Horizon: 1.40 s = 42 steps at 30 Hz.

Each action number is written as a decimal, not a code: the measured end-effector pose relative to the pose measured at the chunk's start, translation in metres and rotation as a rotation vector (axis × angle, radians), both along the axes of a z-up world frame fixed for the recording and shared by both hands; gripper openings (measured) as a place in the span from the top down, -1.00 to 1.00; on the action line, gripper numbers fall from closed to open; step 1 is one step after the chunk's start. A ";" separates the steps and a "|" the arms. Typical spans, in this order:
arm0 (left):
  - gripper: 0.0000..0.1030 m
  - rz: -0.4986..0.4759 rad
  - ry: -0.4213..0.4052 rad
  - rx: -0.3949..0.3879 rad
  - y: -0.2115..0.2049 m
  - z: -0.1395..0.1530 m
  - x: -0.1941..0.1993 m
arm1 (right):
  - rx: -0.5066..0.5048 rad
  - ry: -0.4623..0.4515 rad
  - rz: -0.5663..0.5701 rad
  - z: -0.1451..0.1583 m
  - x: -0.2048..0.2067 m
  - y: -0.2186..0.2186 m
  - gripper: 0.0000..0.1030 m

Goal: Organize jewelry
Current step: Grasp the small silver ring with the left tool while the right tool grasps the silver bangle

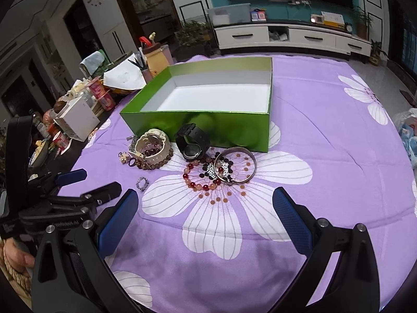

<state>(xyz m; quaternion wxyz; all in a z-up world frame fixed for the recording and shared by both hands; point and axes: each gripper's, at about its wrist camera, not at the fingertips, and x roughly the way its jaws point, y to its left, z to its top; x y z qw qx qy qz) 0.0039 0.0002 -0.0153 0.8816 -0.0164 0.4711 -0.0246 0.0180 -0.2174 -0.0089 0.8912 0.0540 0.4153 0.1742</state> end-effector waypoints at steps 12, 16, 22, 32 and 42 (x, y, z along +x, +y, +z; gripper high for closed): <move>-0.82 -0.047 0.004 -0.048 -0.004 -0.028 0.004 | 0.018 0.017 0.090 -0.032 -0.001 -0.002 -0.65; -0.55 -0.054 0.020 -0.037 -0.009 -0.038 0.013 | 0.019 0.027 0.102 -0.041 0.002 -0.002 -0.48; 0.22 -0.082 0.036 -0.027 -0.017 -0.050 0.028 | 0.009 0.028 0.111 -0.045 0.009 -0.005 -0.28; 0.88 -0.111 0.018 -0.059 -0.013 -0.054 0.037 | -0.021 0.014 0.099 -0.044 0.032 -0.011 0.02; 0.88 -0.122 -0.016 -0.103 -0.006 -0.042 0.034 | -0.100 0.053 -0.039 -0.058 0.079 -0.020 0.43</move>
